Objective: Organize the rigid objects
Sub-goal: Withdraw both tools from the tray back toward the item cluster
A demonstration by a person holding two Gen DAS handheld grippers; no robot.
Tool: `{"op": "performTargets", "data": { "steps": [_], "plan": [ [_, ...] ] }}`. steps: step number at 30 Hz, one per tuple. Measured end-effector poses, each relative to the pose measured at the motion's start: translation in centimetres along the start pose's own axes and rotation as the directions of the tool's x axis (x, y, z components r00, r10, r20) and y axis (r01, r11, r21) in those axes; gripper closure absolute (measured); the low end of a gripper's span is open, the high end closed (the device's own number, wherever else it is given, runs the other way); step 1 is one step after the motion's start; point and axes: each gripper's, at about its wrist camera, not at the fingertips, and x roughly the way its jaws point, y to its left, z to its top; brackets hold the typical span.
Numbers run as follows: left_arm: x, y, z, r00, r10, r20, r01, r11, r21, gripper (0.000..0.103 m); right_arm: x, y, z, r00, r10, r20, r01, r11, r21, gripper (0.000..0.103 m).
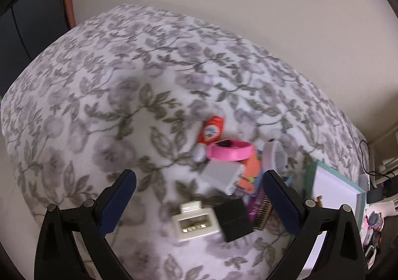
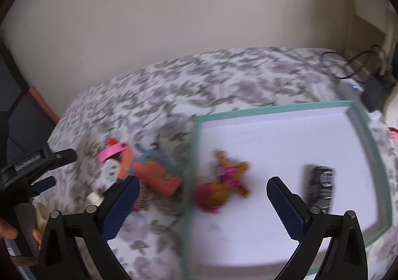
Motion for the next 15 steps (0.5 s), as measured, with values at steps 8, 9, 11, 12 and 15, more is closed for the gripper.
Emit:
{"op": "performTargets", "data": {
  "steps": [8, 9, 11, 12, 15],
  "plan": [
    [1.5, 3.4, -0.4, 0.996, 0.036, -0.084, -0.041, 0.997, -0.060, 0.002, 2.7, 5.8, -0.8, 0.993, 0.062, -0.097, -0.072, 0.992, -0.104, 0.000],
    [1.7, 3.6, -0.5, 0.995, 0.038, -0.095, -0.044, 0.997, -0.066, 0.002, 3.2, 6.6, -1.1, 0.991, 0.069, -0.113, -0.082, 0.990, -0.115, 0.000],
    [2.5, 4.3, -0.7, 0.991, 0.037, -0.128, -0.049, 0.995, -0.089, 0.002, 4.0, 7.6, -1.4, 0.987, 0.077, -0.138, -0.095, 0.987, -0.130, 0.000],
    [2.9, 4.6, -0.8, 0.989, 0.037, -0.142, -0.052, 0.994, -0.101, 0.002, 4.6, 8.2, -1.7, 0.985, 0.083, -0.153, -0.105, 0.984, -0.142, 0.000],
    [3.9, 5.4, -1.2, 0.983, 0.028, -0.181, -0.055, 0.988, -0.146, 0.002, 5.6, 9.4, -2.3, 0.979, 0.085, -0.184, -0.117, 0.979, -0.168, 0.002]
  ]
}}
